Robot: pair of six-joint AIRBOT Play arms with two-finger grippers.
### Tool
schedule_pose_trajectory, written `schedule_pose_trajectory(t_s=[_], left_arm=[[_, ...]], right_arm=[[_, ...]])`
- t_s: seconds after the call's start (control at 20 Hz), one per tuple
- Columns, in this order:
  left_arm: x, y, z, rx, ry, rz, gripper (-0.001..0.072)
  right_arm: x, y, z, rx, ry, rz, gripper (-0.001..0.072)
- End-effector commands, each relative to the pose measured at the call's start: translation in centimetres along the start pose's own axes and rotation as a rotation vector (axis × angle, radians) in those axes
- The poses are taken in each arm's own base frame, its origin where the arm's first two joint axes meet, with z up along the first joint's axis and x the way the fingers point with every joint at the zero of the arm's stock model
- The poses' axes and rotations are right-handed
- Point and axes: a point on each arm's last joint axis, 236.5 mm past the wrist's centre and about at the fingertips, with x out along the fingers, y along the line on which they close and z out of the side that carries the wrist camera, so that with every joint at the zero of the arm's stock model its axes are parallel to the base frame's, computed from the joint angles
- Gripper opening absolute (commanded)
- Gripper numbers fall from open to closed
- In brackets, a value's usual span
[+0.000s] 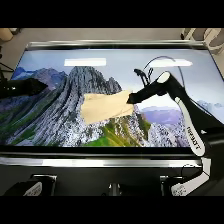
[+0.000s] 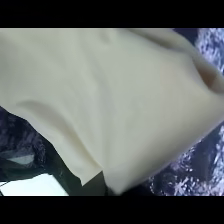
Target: Fold the shirts.
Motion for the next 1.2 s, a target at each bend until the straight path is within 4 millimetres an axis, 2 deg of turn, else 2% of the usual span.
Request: schedule_pose_trajectory(t_s=[0.0, 0.1, 0.15, 0.25, 0.4, 0.6, 0.8, 1.0, 1.15], left_arm=[[2.5, 1.1, -1.0, -0.028, 0.065, 0.003, 0.0026], [4.0, 1.6, -1.8, -0.039, 0.107, 0.002, 0.0026], [4.7, 1.8, -2.2, -0.043, 0.125, 0.000, 0.0026], [5.8, 1.8, -2.9, -0.042, 0.157, -0.005, 0.0027], [6.6, 1.0, -3.7, -0.004, 0.188, -0.023, 0.0027], [6.8, 0.3, -4.1, 0.023, 0.201, -0.036, 0.0026], [6.8, 0.0, -4.2, 0.027, 0.204, -0.041, 0.0027], [7.0, -0.5, -4.4, 0.037, 0.209, -0.049, 0.0027], [7.1, -0.9, -4.5, 0.045, 0.211, -0.055, 0.0026]], right_arm=[[-8.6, 3.3, 5.3, -0.142, -0.185, -0.018, 0.0016], [-16.0, 3.1, 8.3, -0.108, -0.361, -0.036, 0.0016], [-19.3, 2.2, 8.7, -0.080, -0.415, -0.055, 0.0016], [-25.0, -1.1, 7.4, 0.003, -0.462, -0.111, 0.0016], [-31.4, -6.3, 2.6, 0.150, -0.473, -0.176, 0.0017], [-38.2, -11.6, -4.7, 0.326, -0.511, -0.258, 0.0018], [-44.1, -14.8, -11.1, 0.471, -0.595, -0.352, 0.0018], [-49.4, -15.5, -15.1, 0.520, -0.697, -0.486, 0.0018], [-53.6, -15.9, -16.6, 0.533, -0.802, -0.620, 0.0017]])
